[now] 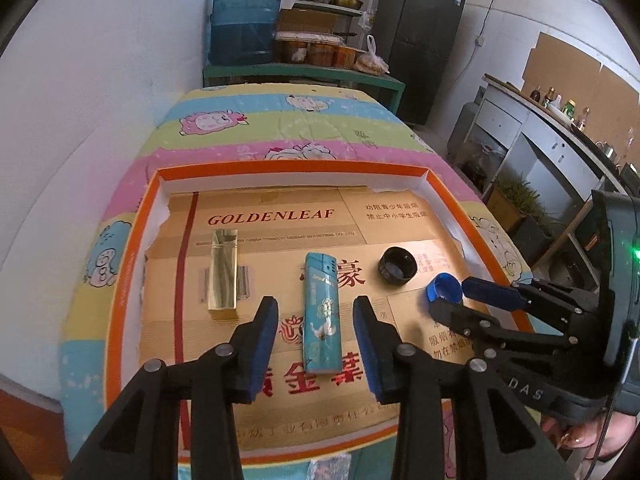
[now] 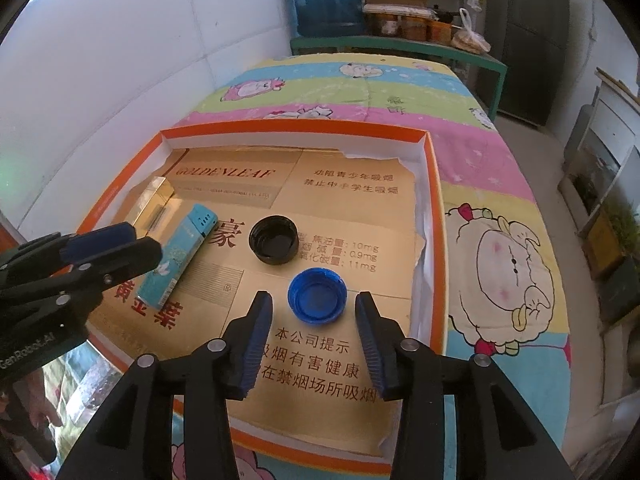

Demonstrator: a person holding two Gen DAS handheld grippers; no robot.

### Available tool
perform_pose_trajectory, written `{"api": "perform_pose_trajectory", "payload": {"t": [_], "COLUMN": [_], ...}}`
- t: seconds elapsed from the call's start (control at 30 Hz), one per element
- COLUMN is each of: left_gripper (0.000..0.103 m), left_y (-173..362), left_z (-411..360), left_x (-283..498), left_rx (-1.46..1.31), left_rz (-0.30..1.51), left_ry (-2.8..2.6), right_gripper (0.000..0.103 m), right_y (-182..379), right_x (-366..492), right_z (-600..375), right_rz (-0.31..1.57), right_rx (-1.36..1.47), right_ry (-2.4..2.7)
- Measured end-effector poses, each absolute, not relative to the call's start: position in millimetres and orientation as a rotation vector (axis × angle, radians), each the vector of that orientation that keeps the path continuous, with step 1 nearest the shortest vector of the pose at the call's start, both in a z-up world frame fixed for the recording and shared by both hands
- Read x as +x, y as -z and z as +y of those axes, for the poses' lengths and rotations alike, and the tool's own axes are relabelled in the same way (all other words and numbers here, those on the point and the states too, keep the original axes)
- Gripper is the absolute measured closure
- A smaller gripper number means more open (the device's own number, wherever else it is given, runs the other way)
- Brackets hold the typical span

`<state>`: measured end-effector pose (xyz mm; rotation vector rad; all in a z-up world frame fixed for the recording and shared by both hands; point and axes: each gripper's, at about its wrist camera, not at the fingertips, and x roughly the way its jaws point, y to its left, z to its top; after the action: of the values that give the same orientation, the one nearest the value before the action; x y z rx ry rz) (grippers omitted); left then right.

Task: Organize rigid objects
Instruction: 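Open the left tool on the teal lighter while the right tool releases the blue cap, then lift both open tools out of the box lid toward the caps on the quilt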

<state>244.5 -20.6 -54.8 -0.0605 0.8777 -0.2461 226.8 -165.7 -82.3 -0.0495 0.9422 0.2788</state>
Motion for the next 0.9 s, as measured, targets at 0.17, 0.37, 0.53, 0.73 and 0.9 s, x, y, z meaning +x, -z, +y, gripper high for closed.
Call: {"api": "perform_pose_trajectory", "payload": {"t": [0.17,0.37,0.53,0.73,0.9], "left_gripper": [0.064,0.064,0.064,0.064,0.064], "left_y": [49,35,23,9,1], "left_z": [-17,-11,-7,0,6], "left_x": [232,207,187,167,151], "left_rx": [-0.046,-0.034,-0.034,-0.055,-0.077], "left_rz": [0.856,0.780,0.745,0.710,0.695], "left_ry": [0.233,0.201,0.179,0.163,0.162], "right_gripper": [0.059,0.059,0.059,0.059,0.059], "right_y": [74,60,48,32,20], "right_x": [217,200,183,160,141], "right_z": [-167,-166,-165,-159,-156], "right_rz": [0.921,0.888,0.862,0.830,0.803], "right_rx": [-0.043,-0.040,-0.019,-0.007,0.000], "right_ry": [-0.265,-0.256,-0.251,-0.250,-0.243]}}
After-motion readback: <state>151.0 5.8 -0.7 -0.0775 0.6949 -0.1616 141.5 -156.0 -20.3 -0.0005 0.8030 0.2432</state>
